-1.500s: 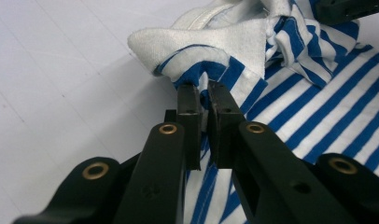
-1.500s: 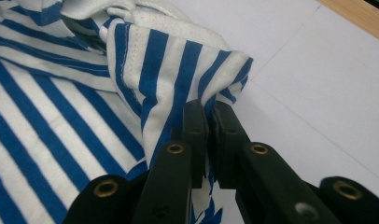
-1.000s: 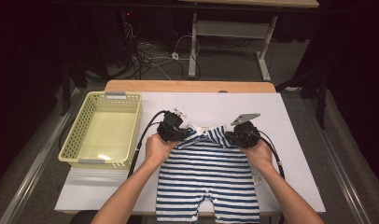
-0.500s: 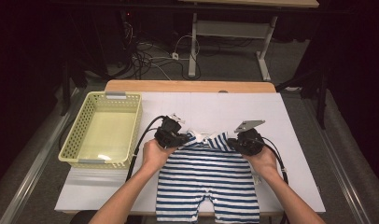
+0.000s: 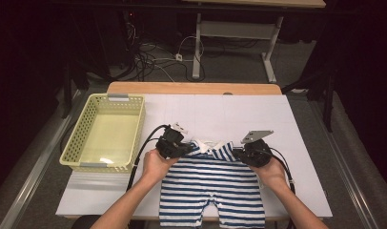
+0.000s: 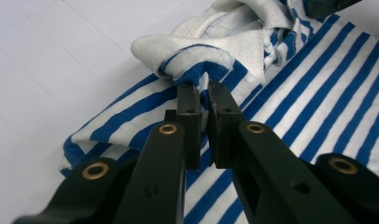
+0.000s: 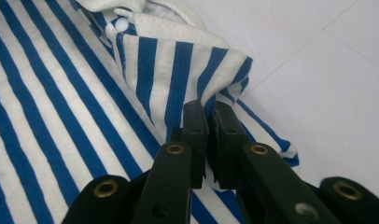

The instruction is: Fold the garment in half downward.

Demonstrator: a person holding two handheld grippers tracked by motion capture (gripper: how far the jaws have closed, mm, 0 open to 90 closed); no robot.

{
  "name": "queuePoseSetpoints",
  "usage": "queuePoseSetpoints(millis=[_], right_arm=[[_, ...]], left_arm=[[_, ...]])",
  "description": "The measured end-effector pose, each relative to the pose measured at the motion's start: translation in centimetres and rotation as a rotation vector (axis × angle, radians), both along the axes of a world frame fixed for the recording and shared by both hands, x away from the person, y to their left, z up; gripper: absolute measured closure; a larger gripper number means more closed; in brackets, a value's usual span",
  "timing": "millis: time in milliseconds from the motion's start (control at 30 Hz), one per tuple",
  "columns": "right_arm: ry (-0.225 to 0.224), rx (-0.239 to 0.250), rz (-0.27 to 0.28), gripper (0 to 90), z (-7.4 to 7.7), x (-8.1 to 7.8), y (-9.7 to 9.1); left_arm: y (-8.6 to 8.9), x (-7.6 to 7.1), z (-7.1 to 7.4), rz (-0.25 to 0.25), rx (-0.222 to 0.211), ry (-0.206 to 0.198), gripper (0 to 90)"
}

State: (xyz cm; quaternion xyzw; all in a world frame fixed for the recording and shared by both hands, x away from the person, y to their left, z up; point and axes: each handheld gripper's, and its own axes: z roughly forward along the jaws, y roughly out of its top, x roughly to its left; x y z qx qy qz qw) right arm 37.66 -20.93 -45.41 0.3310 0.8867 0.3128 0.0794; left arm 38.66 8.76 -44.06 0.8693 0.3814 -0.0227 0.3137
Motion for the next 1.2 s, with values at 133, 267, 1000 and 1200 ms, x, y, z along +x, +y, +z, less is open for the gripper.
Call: queuePoseSetpoints(millis=[133, 267, 1000, 1200], right_arm=[[0.009, 0.008, 0.0, 86.3, -0.1, -0.4, -0.1], [0.007, 0.008, 0.004, 86.3, 0.0, -0.8, -0.2], [0.029, 0.019, 0.036, 85.9, 0.0, -4.1, -0.4], [0.043, 0.017, 0.042, 85.5, -0.1, -4.8, -0.4]], left_arm=[[0.0, -0.5, 0.0, -0.014, -0.004, 0.0, 82.6], [0.2, -1.1, 0.0, -0.021, -0.011, -0.003, 82.6], [0.8, -5.1, 0.0, -0.059, -0.038, -0.003, 82.5], [0.6, -5.9, -0.1, -0.082, -0.011, -0.008, 82.4]])
